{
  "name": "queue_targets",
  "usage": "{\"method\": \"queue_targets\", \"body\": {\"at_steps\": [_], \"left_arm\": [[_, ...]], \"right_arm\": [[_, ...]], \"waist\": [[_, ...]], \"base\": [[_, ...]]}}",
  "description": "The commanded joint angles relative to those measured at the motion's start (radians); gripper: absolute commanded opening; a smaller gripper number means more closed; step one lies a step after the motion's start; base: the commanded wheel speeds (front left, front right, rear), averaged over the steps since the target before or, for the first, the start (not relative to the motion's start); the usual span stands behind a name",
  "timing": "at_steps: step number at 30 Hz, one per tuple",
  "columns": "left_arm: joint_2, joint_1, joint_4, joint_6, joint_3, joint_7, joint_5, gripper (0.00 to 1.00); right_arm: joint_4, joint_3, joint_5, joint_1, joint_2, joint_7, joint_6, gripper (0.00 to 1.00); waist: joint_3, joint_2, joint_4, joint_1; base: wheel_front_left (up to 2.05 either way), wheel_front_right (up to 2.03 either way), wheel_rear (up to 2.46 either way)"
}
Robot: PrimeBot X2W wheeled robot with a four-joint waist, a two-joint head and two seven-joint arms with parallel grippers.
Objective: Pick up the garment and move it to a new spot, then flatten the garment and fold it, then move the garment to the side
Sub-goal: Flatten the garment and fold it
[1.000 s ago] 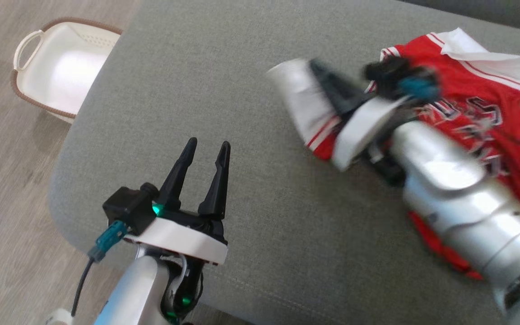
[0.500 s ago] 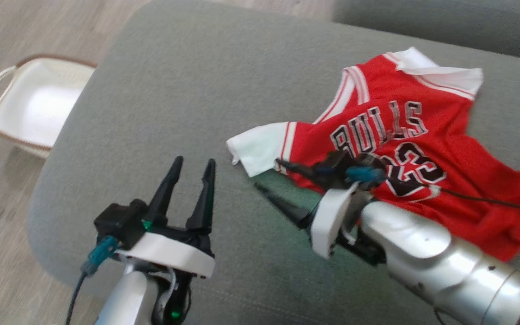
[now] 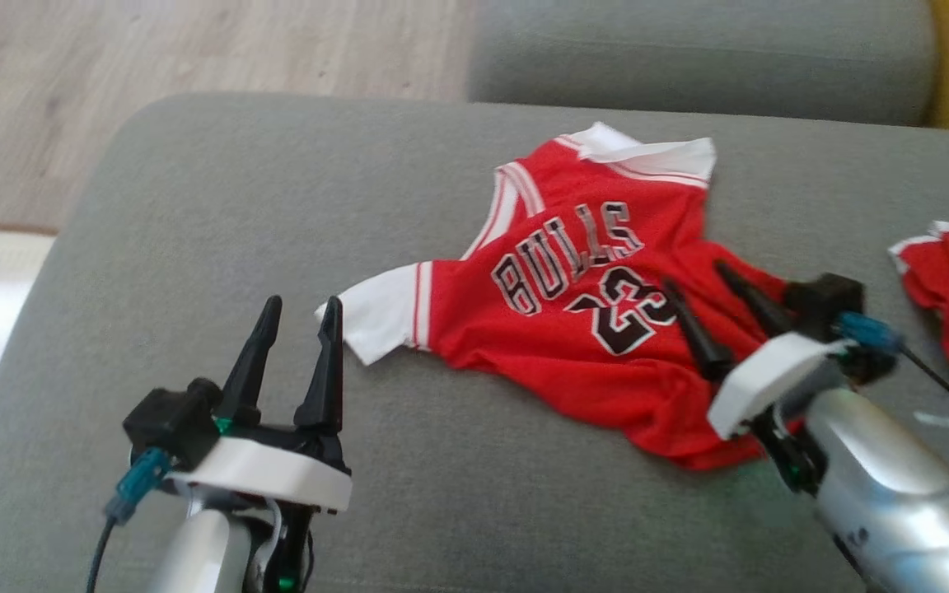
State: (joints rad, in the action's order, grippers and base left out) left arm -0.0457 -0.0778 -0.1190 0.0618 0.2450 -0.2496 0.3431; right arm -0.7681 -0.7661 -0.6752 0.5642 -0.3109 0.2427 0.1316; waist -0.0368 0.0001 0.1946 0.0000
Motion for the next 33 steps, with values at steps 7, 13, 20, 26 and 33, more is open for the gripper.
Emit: {"method": "queue_targets", "body": {"at_steps": [7, 13, 20, 26, 33], "left_arm": [[-0.004, 0.007, 0.044, 0.004, -0.05, -0.012, -0.009, 1.0], [-0.004, 0.022, 0.042, 0.007, -0.039, -0.012, -0.009, 1.0], [-0.004, -0.001, 0.047, 0.011, -0.013, -0.012, -0.01, 1.0], [-0.004, -0.06, 0.048, 0.011, 0.049, -0.012, 0.013, 1.0], [-0.004, -0.114, 0.066, -0.014, 0.133, -0.012, 0.073, 1.0]], "right_arm": [[0.115, 0.279, 0.174, -0.172, 0.04, 0.019, -0.001, 1.0], [0.207, 0.429, 0.295, -0.306, 0.11, 0.005, -0.001, 1.0], [0.343, 0.494, 0.395, -0.29, 0.127, -0.099, -0.001, 1.0], [0.389, 0.456, 0.398, -0.105, 0.07, -0.288, -0.001, 1.0], [0.232, 0.313, 0.246, 0.19, -0.036, -0.544, -0.001, 1.0]], "waist": [[0.041, -0.0001, -0.079, 0.0], [0.047, -0.0001, -0.087, 0.0], [-0.009, -0.0001, -0.052, 0.0], [-0.11, -0.0001, 0.057, 0.0], [-0.226, -0.0001, 0.199, 0.0]], "base": [[0.0, 0.0, 0.0], [0.0, 0.0, 0.0], [0.0, 0.0, 0.0], [0.0, 0.0, 0.0], [0.0, 0.0, 0.0]]}}
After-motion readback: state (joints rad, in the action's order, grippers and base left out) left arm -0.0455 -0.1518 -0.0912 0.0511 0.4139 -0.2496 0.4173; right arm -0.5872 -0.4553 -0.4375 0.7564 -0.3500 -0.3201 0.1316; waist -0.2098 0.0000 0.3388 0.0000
